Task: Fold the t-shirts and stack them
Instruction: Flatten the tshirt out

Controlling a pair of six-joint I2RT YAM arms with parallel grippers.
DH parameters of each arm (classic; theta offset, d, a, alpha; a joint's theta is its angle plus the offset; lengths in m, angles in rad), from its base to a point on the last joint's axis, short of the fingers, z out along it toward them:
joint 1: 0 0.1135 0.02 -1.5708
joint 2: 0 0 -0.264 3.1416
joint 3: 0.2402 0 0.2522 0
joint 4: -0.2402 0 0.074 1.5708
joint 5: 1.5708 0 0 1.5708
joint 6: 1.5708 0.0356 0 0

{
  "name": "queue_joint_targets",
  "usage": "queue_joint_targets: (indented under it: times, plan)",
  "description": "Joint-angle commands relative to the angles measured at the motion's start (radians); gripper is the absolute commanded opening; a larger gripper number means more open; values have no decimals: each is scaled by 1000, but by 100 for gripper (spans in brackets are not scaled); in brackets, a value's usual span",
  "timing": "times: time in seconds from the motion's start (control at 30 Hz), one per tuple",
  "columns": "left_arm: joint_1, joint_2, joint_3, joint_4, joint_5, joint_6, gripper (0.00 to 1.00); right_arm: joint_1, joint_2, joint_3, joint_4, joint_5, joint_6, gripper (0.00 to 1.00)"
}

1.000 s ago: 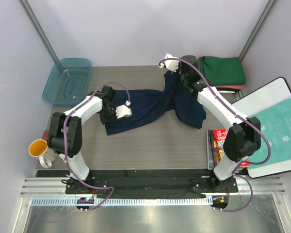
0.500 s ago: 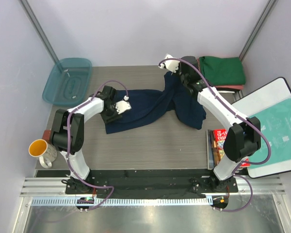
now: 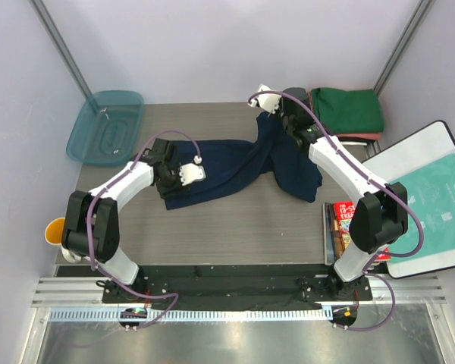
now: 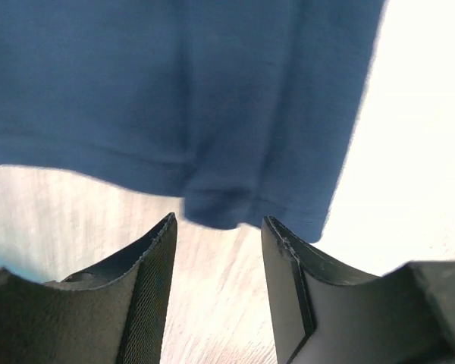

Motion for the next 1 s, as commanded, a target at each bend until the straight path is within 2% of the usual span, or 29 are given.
queue_joint_targets:
  times: [0.0, 0.2, 0.33, 0.6, 0.8, 0.97]
  plan:
    - [-20, -17, -82, 19, 9, 73, 49, 5, -17, 32, 28, -2, 19, 1]
    - [-45, -42, -222, 192, -72, 124, 48, 5, -5, 40, 25, -7, 23, 1]
    - [-51, -22, -236, 266, -102, 131, 49, 4, 0, 44, 25, -5, 23, 1]
    - [-51, -49, -181, 215, -62, 139, 49, 5, 12, 54, 24, -7, 23, 1]
    - [-51, -80, -99, 88, 25, 130, 48, 3, 18, 57, 25, -7, 20, 1]
    - [-51, -74, -79, 88, 53, 121, 48, 3, 27, 68, 24, -11, 23, 1]
